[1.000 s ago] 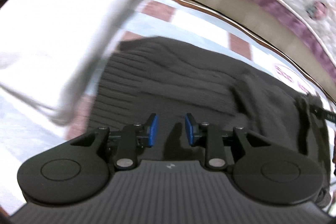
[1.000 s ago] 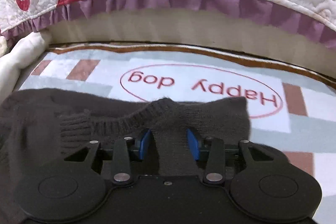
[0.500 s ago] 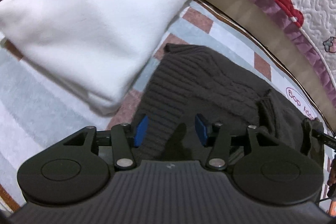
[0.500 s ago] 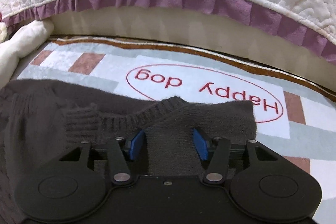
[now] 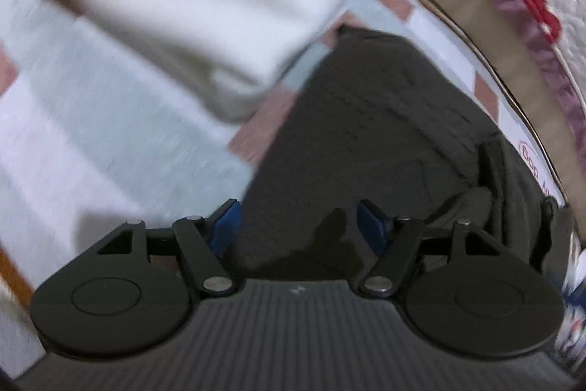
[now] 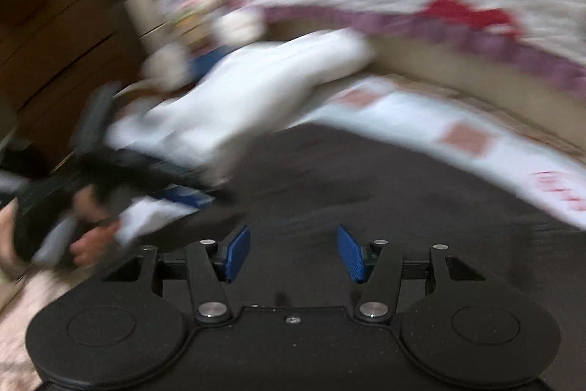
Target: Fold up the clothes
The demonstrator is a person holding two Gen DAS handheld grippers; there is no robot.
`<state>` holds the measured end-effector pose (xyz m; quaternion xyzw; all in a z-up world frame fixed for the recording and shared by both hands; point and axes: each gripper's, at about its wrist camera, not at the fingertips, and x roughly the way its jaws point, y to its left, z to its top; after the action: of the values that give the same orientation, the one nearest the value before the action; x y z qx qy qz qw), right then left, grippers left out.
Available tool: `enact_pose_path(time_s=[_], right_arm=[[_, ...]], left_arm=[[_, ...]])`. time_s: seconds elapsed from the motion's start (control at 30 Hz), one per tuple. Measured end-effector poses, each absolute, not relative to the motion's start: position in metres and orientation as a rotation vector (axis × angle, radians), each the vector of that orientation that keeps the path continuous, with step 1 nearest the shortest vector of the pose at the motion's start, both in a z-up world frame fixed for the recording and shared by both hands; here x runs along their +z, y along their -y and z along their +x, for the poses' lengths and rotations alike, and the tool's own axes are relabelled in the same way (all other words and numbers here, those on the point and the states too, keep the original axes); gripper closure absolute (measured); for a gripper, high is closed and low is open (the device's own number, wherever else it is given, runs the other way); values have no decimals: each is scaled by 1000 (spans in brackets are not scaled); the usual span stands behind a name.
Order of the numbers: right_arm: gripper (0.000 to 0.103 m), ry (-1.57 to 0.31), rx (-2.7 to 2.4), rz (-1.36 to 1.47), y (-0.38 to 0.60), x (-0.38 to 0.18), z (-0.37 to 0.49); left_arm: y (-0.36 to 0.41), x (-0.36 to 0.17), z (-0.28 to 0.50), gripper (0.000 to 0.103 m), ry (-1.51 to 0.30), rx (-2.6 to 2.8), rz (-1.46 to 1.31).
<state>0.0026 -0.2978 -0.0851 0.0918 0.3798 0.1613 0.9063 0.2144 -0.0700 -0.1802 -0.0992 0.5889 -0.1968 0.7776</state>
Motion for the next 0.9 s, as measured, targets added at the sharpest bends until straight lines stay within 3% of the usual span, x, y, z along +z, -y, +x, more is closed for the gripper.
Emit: enact_pose_path(time_s=[0.17,0.23,0.27,0.37,0.47,0.5,0.57,0.6,0.63,0.67,0.77,0.9], right_arm=[[44,-842,427,5,241,-103,-10],[65,-861,449,-79,221,-110,-16],[66,-870,460,-121,212,-113,-18],[66,-897,493,-249,182,-124,-27],[54,-915,505,-363,160,-135,-29],[44,-917,497,-394,156,-139,-26],[44,-921,482,-455,150,-147,-20],[53,-923,474,-475,148,-150,-17],[86,-928,464,-370,157,-143,-10],[96,-929,452,-265,166,-136,-4],[95,-844,374,45,211,-109,1],[95,-752,274,185,256,-87,-3]], left_arm=[[37,-180,215,30,-1294,-406,-431],[29,-183,214,30,-1310,-382,-484],[26,-184,214,27,-1315,-377,-519],[20,-186,211,24,-1321,-389,-601],[21,-187,209,24,-1337,-406,-600],[22,-186,209,24,-1337,-409,-596],[21,-183,210,24,-1335,-413,-593],[21,-181,209,24,-1331,-418,-594],[20,-179,208,24,-1327,-424,-599],[20,-178,207,24,-1326,-433,-608],[25,-171,202,24,-1351,-504,-664],[32,-157,187,24,-1364,-591,-732]])
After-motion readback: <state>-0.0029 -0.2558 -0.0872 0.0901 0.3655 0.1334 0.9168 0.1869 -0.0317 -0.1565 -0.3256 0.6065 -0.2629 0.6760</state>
